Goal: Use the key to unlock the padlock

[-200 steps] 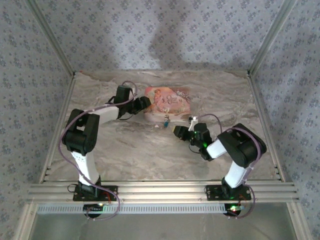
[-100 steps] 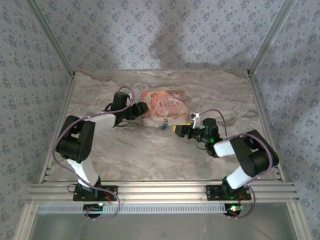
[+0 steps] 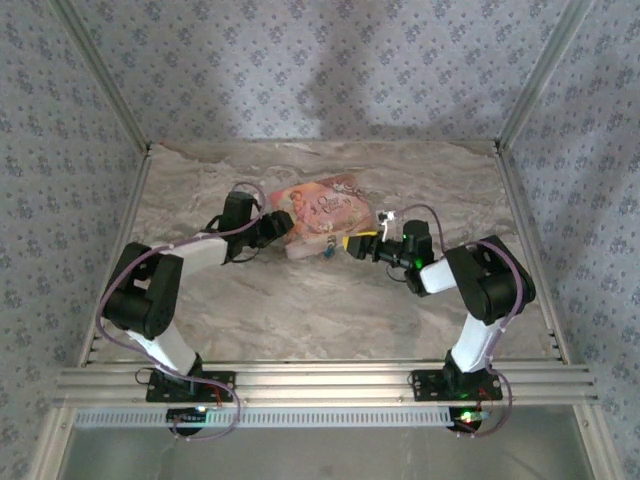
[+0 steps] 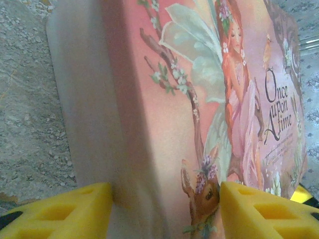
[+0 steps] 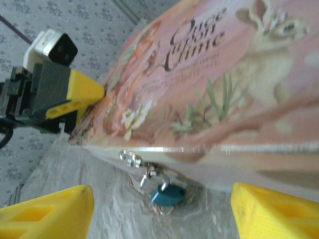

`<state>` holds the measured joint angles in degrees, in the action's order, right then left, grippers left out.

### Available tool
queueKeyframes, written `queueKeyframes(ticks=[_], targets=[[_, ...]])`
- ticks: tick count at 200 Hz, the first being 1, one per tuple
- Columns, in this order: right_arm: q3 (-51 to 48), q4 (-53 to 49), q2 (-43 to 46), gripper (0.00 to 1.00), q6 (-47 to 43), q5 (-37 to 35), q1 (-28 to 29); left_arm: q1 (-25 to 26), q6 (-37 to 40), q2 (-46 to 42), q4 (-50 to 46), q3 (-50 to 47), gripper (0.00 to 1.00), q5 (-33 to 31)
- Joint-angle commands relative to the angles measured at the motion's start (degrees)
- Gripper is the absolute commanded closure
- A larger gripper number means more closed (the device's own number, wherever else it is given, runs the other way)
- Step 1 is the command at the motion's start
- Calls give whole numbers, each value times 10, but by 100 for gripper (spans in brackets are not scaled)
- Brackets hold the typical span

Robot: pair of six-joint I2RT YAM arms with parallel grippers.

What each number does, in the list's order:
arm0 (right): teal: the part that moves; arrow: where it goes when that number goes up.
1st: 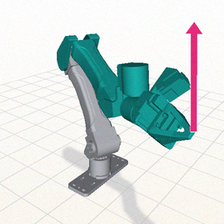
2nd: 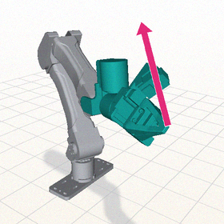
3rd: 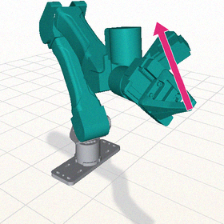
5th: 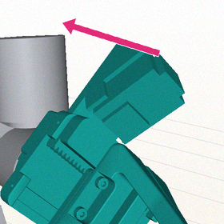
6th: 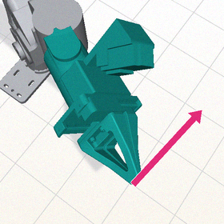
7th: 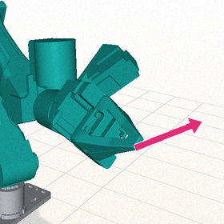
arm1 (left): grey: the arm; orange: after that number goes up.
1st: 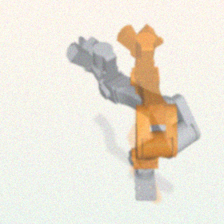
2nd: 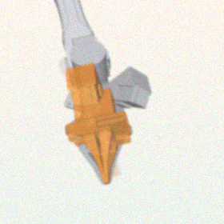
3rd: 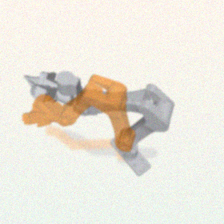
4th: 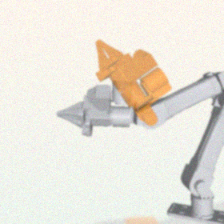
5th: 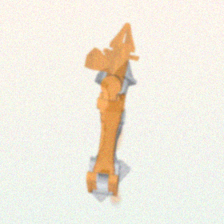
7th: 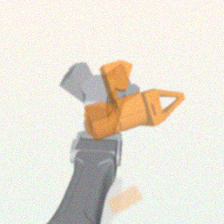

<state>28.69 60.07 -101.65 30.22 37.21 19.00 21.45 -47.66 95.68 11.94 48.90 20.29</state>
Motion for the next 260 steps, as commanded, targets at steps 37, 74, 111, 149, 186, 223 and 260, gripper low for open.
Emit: queueKeyframes(ticks=[37, 74, 111, 149, 186, 223, 260], targets=[[-11, 83, -32, 27, -2, 34, 26, 8, -2, -4, -39, -14, 42, -10], [23, 91, -69, 28, 4, 32, 37, 8, -4, -4, -37, -15, 42, -11], [47, 104, -103, 30, 11, 39, 50, 8, -5, -2, -36, -13, 42, -9], [62, 114, -130, 30, 13, 37, 56, 9, -5, -1, -36, -13, 42, -10], [76, 126, -151, 30, 16, 44, 60, 9, -6, 0, -35, -13, 42, -10], [86, 149, -171, 31, 26, 53, 62, 9, -6, 1, -35, -11, 42, -9], [88, 167, -173, 35, 33, 63, 63, 8, -7, 3, -35, -10, 42, -8]])
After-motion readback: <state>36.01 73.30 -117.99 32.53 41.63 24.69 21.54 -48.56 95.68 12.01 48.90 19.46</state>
